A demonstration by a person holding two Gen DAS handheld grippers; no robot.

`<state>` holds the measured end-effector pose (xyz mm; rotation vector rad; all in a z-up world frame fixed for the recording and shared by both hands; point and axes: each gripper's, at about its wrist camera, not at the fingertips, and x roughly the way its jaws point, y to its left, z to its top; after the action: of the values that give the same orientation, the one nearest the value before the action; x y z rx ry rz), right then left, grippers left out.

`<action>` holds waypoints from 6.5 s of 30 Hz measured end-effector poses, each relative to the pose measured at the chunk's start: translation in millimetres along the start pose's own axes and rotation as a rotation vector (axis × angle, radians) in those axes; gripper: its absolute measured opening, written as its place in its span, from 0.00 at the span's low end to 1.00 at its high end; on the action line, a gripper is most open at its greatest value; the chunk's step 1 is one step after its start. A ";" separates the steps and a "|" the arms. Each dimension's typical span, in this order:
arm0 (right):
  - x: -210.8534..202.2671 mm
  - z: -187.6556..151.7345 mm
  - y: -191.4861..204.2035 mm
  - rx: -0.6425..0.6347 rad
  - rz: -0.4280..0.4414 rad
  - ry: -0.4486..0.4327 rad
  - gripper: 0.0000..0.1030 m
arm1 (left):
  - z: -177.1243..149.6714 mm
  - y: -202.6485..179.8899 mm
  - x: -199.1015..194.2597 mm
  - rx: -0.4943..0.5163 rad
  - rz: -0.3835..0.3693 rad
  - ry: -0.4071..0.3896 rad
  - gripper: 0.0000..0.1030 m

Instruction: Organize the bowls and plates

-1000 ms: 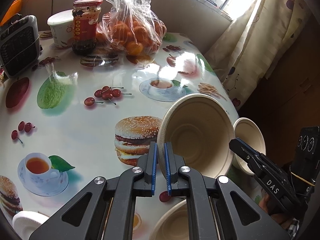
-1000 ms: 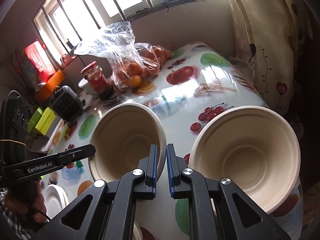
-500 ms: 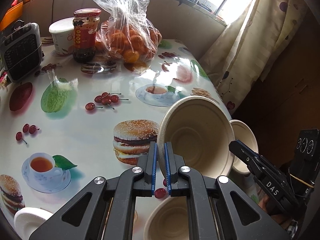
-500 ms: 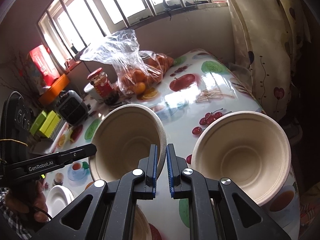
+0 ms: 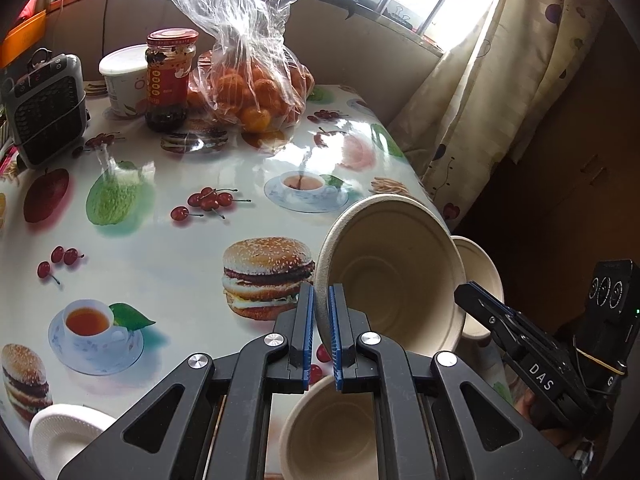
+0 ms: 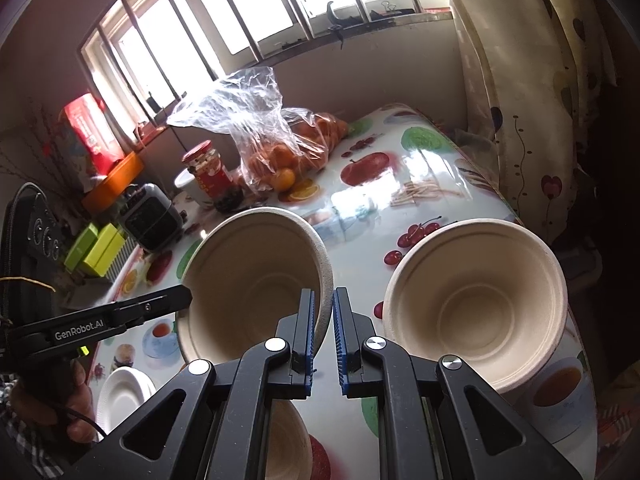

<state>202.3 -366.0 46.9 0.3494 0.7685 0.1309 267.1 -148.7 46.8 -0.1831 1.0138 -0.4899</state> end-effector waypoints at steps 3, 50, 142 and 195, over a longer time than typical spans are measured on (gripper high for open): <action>-5.5 -2.6 3.3 -0.001 0.002 -0.005 0.10 | -3.5 0.3 -4.0 -0.002 -0.004 -0.002 0.08; -51.7 -67.1 34.1 0.016 0.021 -0.004 0.10 | -66.3 15.9 -47.4 -0.015 -0.029 -0.005 0.08; -40.4 -100.4 23.5 0.063 -0.007 0.065 0.12 | -92.5 22.7 -19.7 -0.035 -0.012 0.101 0.08; -46.7 -92.8 16.3 0.084 -0.024 0.034 0.37 | -82.7 10.2 -28.3 0.013 0.050 0.062 0.21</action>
<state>104.2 -337.8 21.7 0.4180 0.8136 0.0822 187.9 -120.0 21.3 -0.1315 1.0730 -0.4585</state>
